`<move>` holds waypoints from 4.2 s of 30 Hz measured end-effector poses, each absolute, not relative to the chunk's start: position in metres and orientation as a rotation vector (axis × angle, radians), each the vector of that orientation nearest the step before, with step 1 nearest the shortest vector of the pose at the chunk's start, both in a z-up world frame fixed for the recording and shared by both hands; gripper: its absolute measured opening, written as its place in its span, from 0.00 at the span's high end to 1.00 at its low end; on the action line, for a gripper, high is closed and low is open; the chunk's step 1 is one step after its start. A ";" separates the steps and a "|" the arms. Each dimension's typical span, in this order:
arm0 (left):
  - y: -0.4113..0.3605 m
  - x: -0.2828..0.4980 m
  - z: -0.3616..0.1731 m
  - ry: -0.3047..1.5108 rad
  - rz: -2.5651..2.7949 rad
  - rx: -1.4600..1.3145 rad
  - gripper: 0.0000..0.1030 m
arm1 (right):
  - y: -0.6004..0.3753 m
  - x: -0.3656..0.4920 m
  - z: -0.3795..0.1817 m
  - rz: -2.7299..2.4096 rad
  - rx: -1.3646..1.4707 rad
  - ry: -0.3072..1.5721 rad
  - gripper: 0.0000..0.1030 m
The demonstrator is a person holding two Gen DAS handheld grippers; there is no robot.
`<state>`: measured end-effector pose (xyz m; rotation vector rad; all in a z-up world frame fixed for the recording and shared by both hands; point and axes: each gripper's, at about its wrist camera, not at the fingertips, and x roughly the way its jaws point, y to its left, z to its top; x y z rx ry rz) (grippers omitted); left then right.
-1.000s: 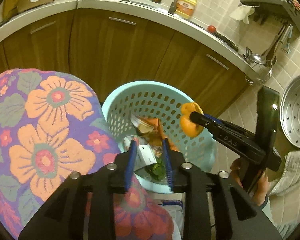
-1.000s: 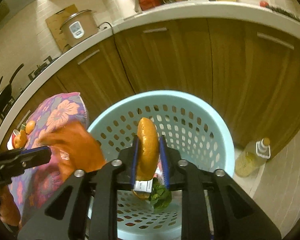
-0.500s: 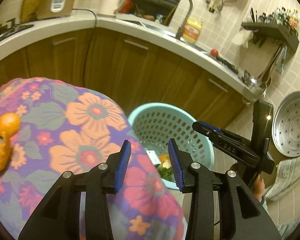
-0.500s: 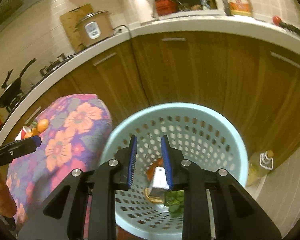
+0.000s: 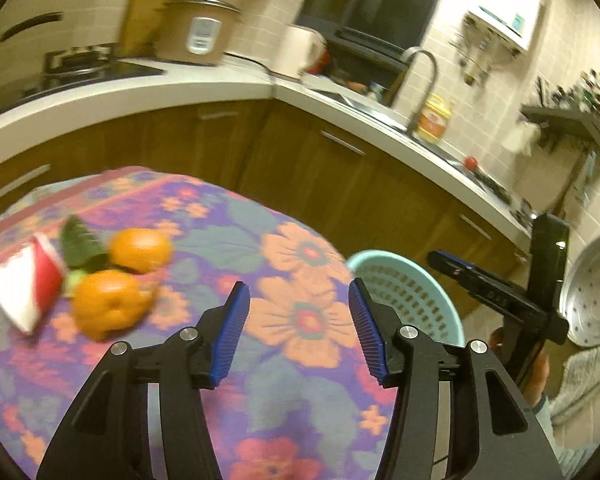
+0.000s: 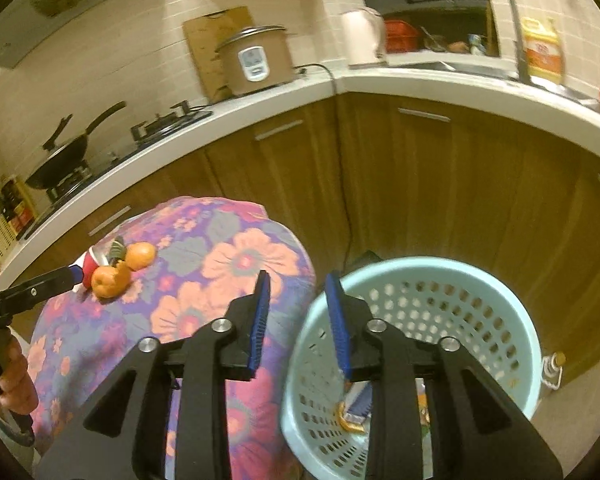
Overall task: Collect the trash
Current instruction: 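Grasp an orange peel with the right tool while the left tool grasps another peel, then carry both orange peels over the blue basket and open both tools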
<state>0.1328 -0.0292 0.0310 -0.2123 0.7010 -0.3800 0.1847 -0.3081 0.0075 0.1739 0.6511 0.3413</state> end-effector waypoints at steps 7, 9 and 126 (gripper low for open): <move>0.037 0.131 0.024 0.690 -0.260 -0.291 0.49 | -0.231 0.199 0.026 0.475 0.061 0.622 0.54; 0.050 0.133 0.019 0.693 -0.220 -0.293 0.49 | -0.209 0.204 0.028 0.515 0.036 0.620 0.54; -0.251 0.185 -0.063 0.944 -0.616 0.158 0.73 | -0.417 0.190 -0.126 0.209 0.296 0.958 0.78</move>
